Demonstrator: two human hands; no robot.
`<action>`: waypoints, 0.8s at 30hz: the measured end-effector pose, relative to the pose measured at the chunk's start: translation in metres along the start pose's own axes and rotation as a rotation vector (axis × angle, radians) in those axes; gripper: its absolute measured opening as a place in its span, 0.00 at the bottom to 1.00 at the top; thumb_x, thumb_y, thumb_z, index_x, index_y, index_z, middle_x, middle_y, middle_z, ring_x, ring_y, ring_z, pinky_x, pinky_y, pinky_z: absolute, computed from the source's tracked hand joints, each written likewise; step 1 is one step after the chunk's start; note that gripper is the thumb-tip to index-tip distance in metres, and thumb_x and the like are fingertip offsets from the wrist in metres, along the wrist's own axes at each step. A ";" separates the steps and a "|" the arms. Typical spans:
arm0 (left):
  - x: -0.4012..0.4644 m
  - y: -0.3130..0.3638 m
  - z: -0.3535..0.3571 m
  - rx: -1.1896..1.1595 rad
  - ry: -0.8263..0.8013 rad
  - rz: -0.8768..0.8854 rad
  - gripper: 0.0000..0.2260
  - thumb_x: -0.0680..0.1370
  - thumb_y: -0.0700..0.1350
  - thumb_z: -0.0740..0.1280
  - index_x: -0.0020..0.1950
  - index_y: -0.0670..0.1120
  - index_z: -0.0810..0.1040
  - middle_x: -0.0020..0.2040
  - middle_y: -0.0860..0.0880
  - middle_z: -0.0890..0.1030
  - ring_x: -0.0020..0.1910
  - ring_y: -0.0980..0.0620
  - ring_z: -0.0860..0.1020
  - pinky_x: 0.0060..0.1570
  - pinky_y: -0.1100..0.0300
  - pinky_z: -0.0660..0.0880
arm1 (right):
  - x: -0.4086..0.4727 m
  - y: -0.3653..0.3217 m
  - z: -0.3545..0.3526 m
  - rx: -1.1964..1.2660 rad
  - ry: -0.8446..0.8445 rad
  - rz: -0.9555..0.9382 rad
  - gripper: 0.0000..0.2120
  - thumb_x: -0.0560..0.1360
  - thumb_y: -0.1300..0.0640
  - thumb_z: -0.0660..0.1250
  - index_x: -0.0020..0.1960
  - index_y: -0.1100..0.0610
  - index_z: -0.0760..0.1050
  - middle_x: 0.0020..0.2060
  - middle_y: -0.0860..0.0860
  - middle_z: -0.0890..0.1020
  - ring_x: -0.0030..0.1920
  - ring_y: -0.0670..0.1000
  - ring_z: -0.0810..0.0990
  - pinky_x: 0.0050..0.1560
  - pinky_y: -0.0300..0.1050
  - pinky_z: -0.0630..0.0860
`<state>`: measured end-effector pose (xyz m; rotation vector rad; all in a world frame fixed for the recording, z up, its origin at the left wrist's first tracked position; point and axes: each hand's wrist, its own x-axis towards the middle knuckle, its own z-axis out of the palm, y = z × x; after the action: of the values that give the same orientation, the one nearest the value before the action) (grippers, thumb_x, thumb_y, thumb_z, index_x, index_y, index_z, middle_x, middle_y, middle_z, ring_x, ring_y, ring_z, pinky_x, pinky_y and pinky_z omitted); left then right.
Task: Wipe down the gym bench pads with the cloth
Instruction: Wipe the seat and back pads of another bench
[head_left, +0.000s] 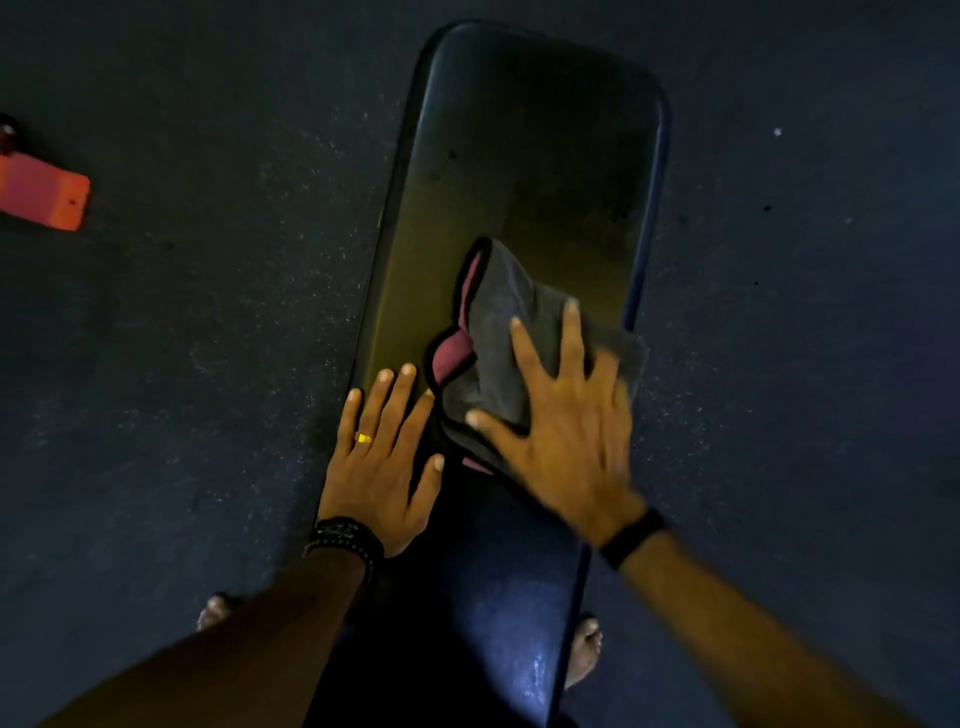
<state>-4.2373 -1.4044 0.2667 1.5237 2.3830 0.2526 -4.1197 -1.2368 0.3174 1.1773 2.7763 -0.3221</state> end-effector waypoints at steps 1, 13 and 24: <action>0.000 -0.001 0.000 0.003 0.001 -0.001 0.27 0.79 0.54 0.54 0.76 0.44 0.62 0.80 0.43 0.56 0.79 0.44 0.54 0.76 0.40 0.51 | 0.022 0.008 0.002 -0.024 0.010 -0.076 0.44 0.70 0.22 0.56 0.78 0.45 0.58 0.79 0.59 0.53 0.70 0.63 0.63 0.61 0.60 0.66; 0.001 -0.003 -0.002 0.005 -0.068 0.027 0.28 0.78 0.54 0.56 0.74 0.42 0.61 0.80 0.42 0.55 0.79 0.42 0.54 0.75 0.41 0.51 | -0.011 -0.026 0.026 -0.015 0.089 0.046 0.35 0.71 0.28 0.62 0.73 0.40 0.64 0.74 0.56 0.64 0.67 0.65 0.67 0.60 0.64 0.66; -0.006 -0.005 -0.012 -0.290 0.114 -0.031 0.29 0.78 0.55 0.59 0.75 0.41 0.61 0.79 0.40 0.55 0.79 0.43 0.51 0.78 0.45 0.46 | 0.110 -0.037 0.014 -0.007 0.224 0.179 0.32 0.71 0.31 0.61 0.70 0.45 0.70 0.72 0.56 0.67 0.67 0.62 0.67 0.64 0.60 0.64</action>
<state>-4.2430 -1.4119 0.2775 1.3700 2.3279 0.6628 -4.2226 -1.1889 0.2896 1.5338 2.8215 -0.1729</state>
